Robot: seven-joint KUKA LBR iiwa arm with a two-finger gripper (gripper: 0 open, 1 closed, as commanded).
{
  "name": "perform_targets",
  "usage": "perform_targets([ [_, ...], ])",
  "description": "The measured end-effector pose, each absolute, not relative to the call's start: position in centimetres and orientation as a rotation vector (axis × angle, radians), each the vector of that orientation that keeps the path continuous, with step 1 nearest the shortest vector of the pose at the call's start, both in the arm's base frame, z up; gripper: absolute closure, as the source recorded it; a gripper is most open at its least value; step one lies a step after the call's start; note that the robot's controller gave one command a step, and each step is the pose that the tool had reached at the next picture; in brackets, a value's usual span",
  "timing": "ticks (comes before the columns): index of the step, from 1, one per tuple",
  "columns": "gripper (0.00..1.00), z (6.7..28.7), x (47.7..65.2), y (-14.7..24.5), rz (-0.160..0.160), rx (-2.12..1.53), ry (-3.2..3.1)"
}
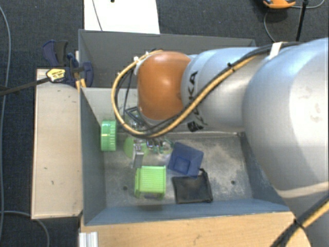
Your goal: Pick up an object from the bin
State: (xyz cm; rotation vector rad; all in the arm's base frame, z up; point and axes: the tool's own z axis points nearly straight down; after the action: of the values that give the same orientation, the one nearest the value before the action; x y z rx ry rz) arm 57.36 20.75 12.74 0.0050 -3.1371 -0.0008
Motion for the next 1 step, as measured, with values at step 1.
perform_targets([
  [1, 0.00, 13.21, 57.52, 20.67, -0.003, -0.001, -3.144],
])
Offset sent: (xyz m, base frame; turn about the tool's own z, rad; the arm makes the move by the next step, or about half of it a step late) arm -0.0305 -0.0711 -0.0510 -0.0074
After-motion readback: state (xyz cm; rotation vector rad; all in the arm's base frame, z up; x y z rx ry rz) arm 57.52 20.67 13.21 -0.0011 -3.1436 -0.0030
